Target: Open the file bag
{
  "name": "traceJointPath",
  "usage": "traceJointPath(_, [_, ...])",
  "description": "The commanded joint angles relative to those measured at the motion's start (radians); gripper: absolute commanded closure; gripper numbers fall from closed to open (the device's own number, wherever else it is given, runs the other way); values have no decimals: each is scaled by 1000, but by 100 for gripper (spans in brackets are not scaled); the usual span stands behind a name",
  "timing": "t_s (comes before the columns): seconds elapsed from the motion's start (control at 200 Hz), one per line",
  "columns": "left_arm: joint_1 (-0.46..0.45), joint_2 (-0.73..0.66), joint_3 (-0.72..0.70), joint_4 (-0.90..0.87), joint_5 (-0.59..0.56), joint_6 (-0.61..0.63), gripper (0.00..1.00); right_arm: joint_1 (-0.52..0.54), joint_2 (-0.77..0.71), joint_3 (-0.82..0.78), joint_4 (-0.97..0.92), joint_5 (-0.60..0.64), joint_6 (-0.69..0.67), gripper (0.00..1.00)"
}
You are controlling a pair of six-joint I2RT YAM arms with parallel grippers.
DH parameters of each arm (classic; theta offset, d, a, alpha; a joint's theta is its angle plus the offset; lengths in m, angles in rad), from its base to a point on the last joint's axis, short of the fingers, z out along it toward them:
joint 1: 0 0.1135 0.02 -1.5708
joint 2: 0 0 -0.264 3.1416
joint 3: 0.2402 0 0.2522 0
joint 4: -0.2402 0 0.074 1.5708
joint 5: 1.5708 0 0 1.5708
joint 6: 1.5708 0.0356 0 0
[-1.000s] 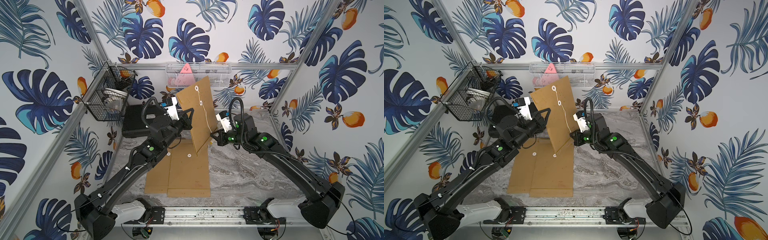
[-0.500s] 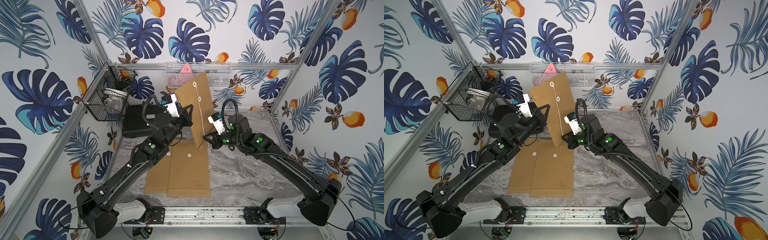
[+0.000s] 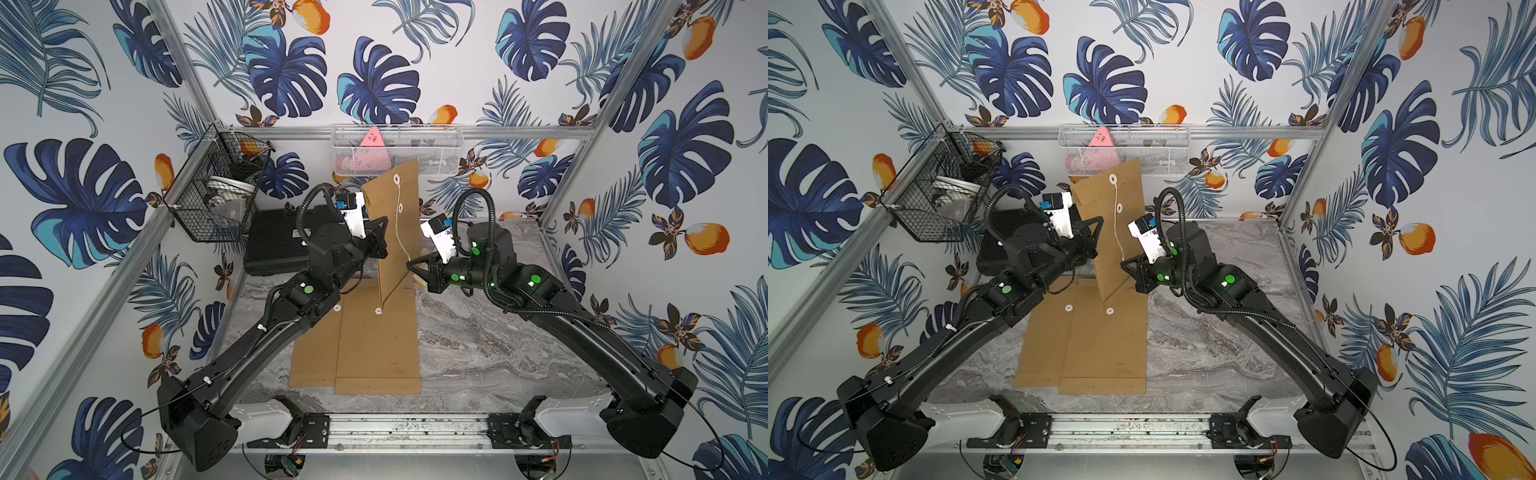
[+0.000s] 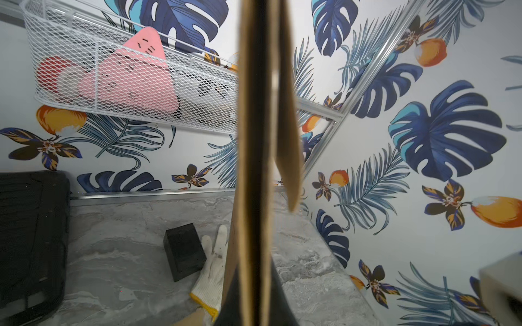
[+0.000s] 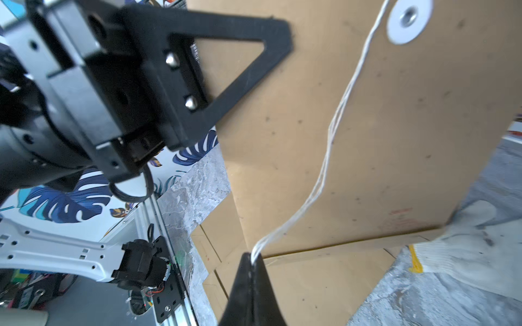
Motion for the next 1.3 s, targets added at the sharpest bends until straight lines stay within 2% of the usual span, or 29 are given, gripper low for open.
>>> traceJointPath(0.0, [-2,-13,21,-27,41,132,100,2,-24,24,-47,125,-27,100])
traceJointPath(0.28, [-2,2,99,-240,81,325,100,2,-94,36,-91,319,-51,100])
traceJointPath(0.395, [-2,1,109,-307,94,373,100,2,-84,65,-122,342,-67,100])
traceJointPath(0.621, [-1,49,217,-502,98,438,100,1,-65,113,-149,380,-65,100])
traceJointPath(0.786, [-1,42,232,-581,119,476,100,-14,-37,204,-200,429,-86,100])
traceJointPath(1.006, [-1,32,241,-640,173,526,100,-75,-4,312,-240,399,-110,100])
traceJointPath(1.296, [-2,51,285,-707,313,579,100,-267,21,412,-222,234,-82,100])
